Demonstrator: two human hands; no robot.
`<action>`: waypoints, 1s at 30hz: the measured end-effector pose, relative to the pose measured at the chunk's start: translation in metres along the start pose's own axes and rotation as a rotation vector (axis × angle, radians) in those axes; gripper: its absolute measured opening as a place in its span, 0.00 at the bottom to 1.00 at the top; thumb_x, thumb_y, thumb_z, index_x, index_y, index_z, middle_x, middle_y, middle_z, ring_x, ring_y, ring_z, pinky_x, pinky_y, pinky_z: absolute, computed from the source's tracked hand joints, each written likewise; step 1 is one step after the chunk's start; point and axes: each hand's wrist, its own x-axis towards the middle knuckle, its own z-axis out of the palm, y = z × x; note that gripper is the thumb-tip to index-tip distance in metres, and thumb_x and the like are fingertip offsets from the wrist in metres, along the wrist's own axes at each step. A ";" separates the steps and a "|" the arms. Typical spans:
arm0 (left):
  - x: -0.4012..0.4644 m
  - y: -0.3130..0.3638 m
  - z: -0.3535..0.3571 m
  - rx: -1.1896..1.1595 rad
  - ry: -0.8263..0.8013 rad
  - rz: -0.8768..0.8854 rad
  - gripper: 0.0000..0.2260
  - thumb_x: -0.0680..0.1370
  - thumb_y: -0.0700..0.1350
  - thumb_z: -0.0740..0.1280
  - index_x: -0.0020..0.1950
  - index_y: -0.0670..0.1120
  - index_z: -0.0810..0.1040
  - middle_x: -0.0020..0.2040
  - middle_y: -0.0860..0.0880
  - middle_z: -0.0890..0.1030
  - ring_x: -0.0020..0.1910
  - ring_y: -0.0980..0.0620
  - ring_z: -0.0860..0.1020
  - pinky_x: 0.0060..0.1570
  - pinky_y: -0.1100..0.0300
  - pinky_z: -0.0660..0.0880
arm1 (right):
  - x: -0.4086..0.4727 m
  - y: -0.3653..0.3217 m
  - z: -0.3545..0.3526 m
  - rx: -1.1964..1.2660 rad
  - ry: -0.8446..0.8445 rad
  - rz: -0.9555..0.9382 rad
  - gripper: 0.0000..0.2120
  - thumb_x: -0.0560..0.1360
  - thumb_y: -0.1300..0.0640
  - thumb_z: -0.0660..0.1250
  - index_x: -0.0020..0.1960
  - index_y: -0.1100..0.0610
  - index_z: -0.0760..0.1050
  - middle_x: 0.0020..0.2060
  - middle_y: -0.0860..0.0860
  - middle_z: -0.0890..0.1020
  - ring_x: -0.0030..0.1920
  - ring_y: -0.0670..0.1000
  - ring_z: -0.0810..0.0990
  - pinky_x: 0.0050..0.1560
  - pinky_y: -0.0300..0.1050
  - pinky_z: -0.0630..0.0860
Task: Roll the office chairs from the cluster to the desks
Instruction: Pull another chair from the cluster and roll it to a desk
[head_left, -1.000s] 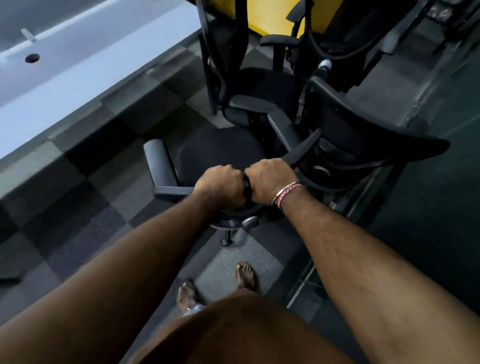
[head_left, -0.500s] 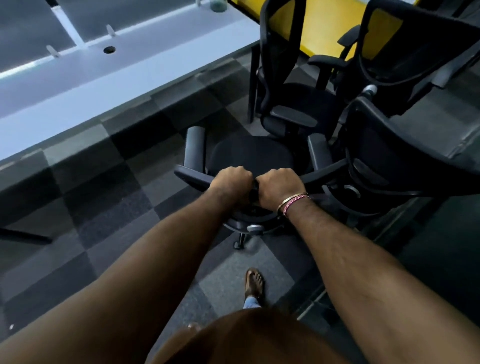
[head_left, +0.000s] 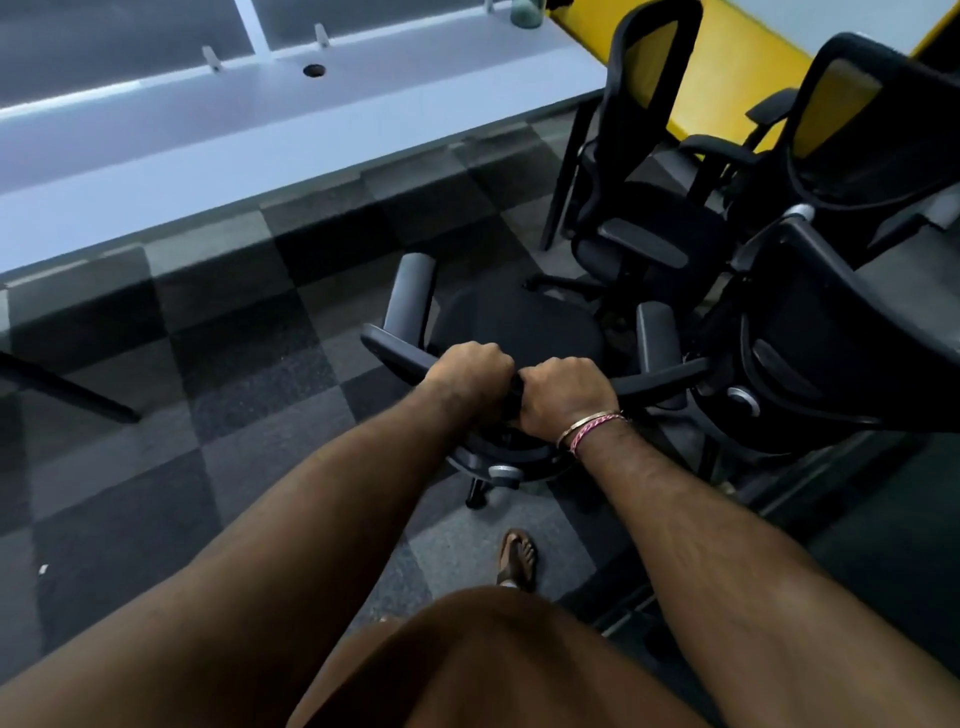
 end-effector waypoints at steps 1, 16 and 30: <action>-0.008 -0.004 0.002 -0.002 -0.001 -0.004 0.08 0.79 0.49 0.67 0.54 0.48 0.82 0.52 0.47 0.83 0.50 0.45 0.83 0.43 0.53 0.75 | -0.001 -0.008 -0.002 -0.001 0.002 -0.013 0.16 0.72 0.40 0.62 0.39 0.51 0.78 0.36 0.50 0.83 0.38 0.57 0.83 0.36 0.45 0.69; -0.133 -0.095 0.036 -0.127 -0.001 -0.310 0.06 0.81 0.49 0.66 0.51 0.48 0.80 0.42 0.51 0.74 0.45 0.46 0.80 0.43 0.53 0.74 | 0.040 -0.146 -0.030 -0.020 0.054 -0.318 0.14 0.72 0.42 0.63 0.34 0.48 0.66 0.34 0.48 0.81 0.34 0.55 0.81 0.34 0.45 0.67; -0.252 -0.166 0.077 -0.254 0.000 -0.664 0.05 0.79 0.49 0.68 0.45 0.50 0.76 0.37 0.52 0.71 0.39 0.48 0.74 0.42 0.53 0.74 | 0.076 -0.284 -0.061 -0.075 0.067 -0.710 0.09 0.72 0.44 0.64 0.40 0.49 0.76 0.37 0.48 0.82 0.36 0.55 0.81 0.35 0.45 0.69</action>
